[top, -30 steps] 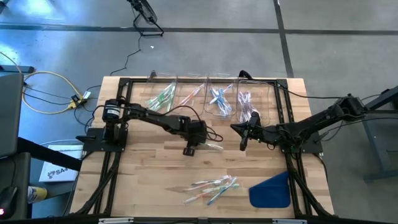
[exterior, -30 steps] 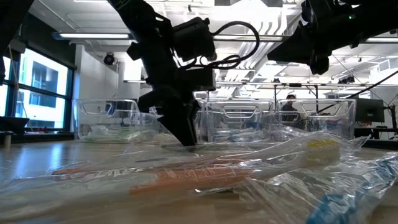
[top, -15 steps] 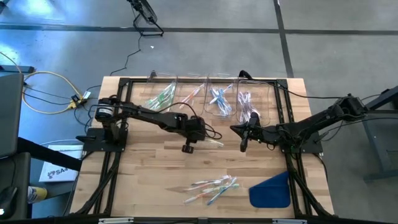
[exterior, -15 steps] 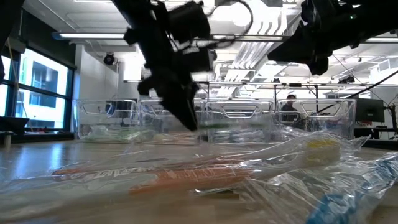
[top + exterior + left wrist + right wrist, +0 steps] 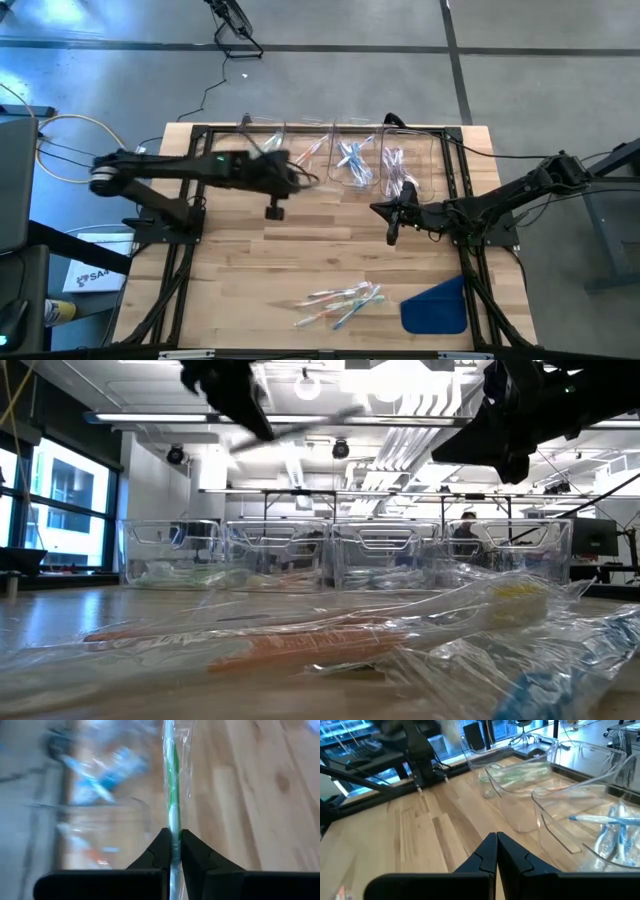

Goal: Pick & Place Toothbrushes
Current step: Put the green toothbrush into the left transparent bin

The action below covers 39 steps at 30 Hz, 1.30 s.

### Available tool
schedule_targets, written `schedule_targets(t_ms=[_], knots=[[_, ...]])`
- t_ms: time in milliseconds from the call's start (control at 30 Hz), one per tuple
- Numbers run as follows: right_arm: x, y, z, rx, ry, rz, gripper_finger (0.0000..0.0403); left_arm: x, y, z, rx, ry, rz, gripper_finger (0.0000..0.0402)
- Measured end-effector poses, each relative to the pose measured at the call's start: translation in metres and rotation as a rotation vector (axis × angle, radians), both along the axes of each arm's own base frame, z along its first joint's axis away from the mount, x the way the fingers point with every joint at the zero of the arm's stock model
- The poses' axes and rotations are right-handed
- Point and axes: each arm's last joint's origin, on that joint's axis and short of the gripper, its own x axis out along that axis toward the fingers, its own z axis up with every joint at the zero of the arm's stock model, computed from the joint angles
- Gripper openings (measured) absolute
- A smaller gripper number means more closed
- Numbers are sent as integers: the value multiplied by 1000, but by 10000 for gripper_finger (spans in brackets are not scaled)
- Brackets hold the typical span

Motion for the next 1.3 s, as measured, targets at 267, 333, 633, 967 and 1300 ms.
schedule_targets(t_ms=[267, 333, 633, 967, 1300], knots=[[0, 0, -1, -4, 8, -3, 2, -63, 10, 47, 119, -134, 237, 14], [0, 0, -1, -6, 8, -2, 2, -73, 15, 50, 127, -132, 298, 14], [0, 0, 0, -6, 3, -1, 2, -87, 52, 42, 130, -31, 488, 14], [0, 0, -1, -3, 7, -2, 2, -103, 97, 6, 33, 69, 738, 14], [0, 0, -1, -4, 12, 5, 2, -110, 120, -53, -96, -15, 835, 29]])
